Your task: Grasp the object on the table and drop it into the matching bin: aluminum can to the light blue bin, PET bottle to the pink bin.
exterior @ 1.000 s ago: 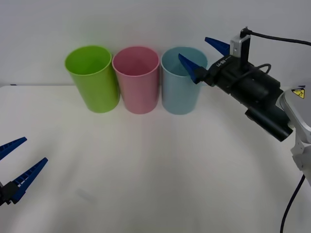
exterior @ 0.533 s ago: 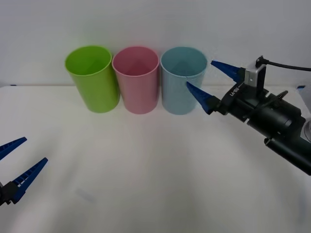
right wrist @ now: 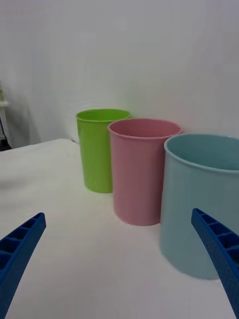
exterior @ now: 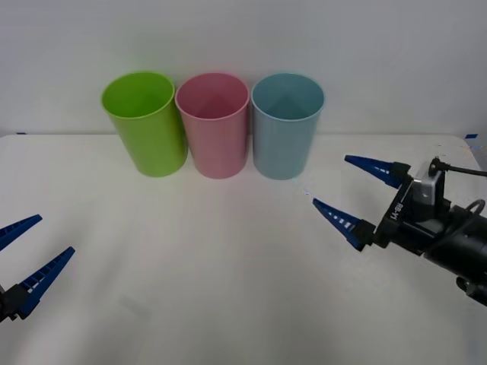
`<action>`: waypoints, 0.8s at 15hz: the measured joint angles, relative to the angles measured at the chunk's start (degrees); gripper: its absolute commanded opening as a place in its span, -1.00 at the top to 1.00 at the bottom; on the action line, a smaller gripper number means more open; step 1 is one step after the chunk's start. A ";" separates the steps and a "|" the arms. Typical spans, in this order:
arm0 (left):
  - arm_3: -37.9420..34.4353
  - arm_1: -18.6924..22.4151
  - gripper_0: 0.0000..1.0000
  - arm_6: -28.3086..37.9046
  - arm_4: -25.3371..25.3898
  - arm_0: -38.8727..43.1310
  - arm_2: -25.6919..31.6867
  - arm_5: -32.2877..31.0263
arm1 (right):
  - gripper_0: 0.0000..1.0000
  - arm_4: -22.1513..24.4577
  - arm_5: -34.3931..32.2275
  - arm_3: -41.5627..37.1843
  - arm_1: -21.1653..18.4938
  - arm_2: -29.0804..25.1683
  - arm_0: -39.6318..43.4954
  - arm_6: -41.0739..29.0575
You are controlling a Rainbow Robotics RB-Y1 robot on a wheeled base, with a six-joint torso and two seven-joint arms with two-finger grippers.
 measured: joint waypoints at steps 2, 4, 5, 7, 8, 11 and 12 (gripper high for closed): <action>0.00 0.00 -1.00 0.00 0.00 0.00 0.00 0.00 | -1.00 0.00 -3.99 -0.03 0.12 -2.42 3.03 3.99; 0.00 0.00 -1.00 0.00 0.00 0.00 0.00 0.00 | -1.00 -0.05 -8.00 -0.04 0.16 -4.62 6.04 6.43; 0.00 0.00 -1.00 0.00 0.00 0.00 0.00 0.00 | -1.00 -0.22 -9.67 -0.04 0.16 -5.67 7.44 6.84; 0.00 0.00 -1.00 0.00 0.00 0.00 0.00 0.00 | -1.00 -0.54 -12.89 -0.03 0.23 -8.06 10.46 7.59; 0.00 0.00 -1.00 0.00 0.00 0.00 0.00 0.00 | -1.00 -0.66 -14.02 -0.04 0.32 -8.96 11.65 7.89; 0.00 0.00 -1.00 0.00 0.00 0.00 0.00 0.00 | -1.00 -1.64 -15.56 -0.04 0.34 -11.02 15.93 9.37; 0.00 0.00 -1.00 0.00 0.00 0.00 0.00 0.00 | -1.00 -1.87 -15.78 -0.04 0.34 -11.66 17.12 9.96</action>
